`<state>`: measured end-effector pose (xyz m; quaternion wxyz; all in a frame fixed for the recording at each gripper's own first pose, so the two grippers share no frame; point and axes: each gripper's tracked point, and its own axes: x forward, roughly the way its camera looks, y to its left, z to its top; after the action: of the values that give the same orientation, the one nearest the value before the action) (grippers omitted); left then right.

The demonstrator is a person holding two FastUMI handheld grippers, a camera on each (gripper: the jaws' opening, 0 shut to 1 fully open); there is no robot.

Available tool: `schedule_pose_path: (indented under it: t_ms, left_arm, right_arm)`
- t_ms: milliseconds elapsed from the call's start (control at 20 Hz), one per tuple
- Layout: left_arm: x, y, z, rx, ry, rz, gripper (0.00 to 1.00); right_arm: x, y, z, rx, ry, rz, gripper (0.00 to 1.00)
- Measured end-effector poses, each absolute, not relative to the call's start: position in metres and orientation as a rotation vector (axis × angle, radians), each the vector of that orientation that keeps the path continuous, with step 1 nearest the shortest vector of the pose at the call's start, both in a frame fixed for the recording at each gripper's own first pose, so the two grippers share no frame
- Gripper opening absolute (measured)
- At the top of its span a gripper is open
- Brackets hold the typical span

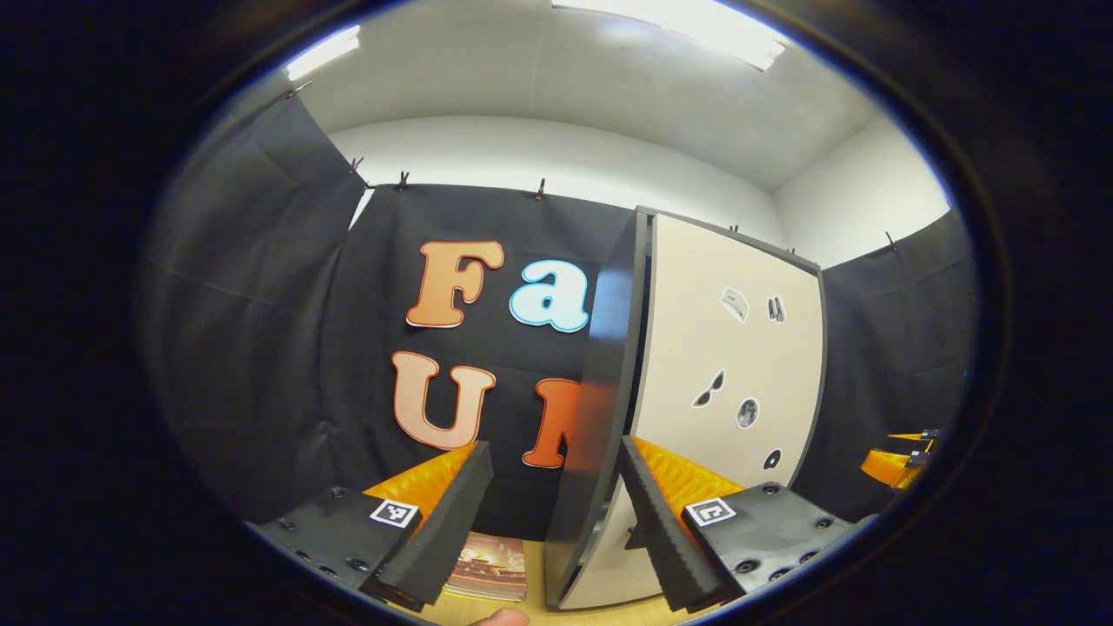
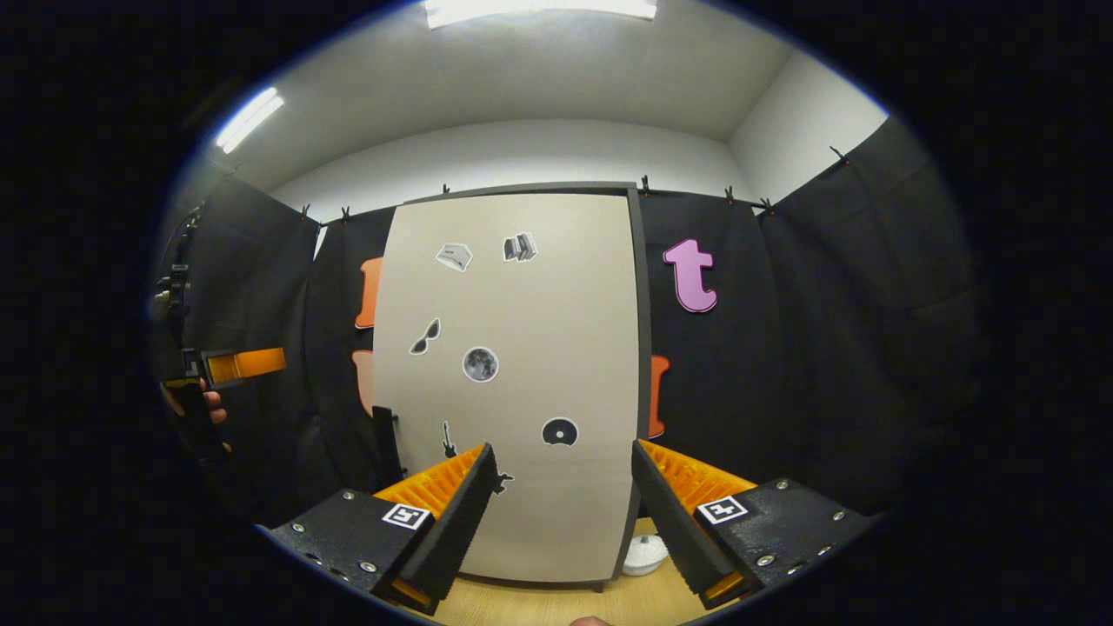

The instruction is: Open the cabinet door with the right hand, grasp the bottle in the cabinet with the left hand and place it on the coaster, then close the cabinet door with the right hand.

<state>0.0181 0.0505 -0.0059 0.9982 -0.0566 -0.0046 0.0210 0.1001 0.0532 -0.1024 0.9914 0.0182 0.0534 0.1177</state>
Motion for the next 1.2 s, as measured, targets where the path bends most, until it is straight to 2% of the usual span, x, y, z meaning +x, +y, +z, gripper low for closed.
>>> schedule_pose_path:
  t_ms: [250,300,350,450,550,600,650,700,800,850,900,1200]
  left_arm:
    - [0.011,0.045,0.026,-0.070,-0.083,0.061,0.92]
    - [0.008,0.042,0.028,-0.061,-0.084,0.062,0.99]
    - [0.006,0.038,0.031,-0.054,-0.093,0.057,0.92]
    - [-0.001,0.034,0.037,-0.034,-0.127,0.065,0.92]
    - [-0.008,0.028,0.031,-0.003,-0.130,0.060,0.99]
    - [-0.008,0.027,0.032,0.021,-0.127,0.060,0.99]
    - [-0.010,0.028,0.033,0.040,-0.126,0.061,0.92]
    - [-0.010,0.029,0.036,0.051,-0.125,0.062,0.96]
    - [-0.012,0.030,0.044,0.030,-0.140,0.060,0.92]
    - [-0.012,0.031,0.046,0.007,-0.151,0.055,0.96]
    - [-0.014,0.035,0.047,-0.009,-0.160,0.055,0.92]
    - [-0.014,0.058,0.047,-0.009,-0.196,0.076,0.96]
  right_arm:
    - [0.090,0.031,-0.069,-0.020,0.041,0.206,0.96]
    - [0.088,0.028,-0.063,-0.028,0.025,0.206,0.96]
    - [0.087,0.025,-0.058,-0.031,0.014,0.204,0.96]
    - [0.083,0.022,-0.051,-0.026,-0.009,0.205,0.96]
    - [0.079,0.024,-0.052,-0.013,-0.013,0.216,0.96]
    - [0.080,0.024,-0.054,-0.013,-0.008,0.220,0.96]
    - [0.081,0.024,-0.054,-0.018,-0.004,0.216,0.96]
    - [0.083,0.023,-0.052,-0.022,-0.004,0.206,0.97]
    - [0.083,0.024,-0.047,-0.020,-0.017,0.186,0.96]
    - [0.081,0.026,-0.046,-0.016,-0.021,0.191,0.97]
    - [0.080,0.030,-0.046,-0.015,-0.020,0.200,0.97]
    - [0.085,0.049,-0.049,-0.033,-0.016,0.189,0.96]
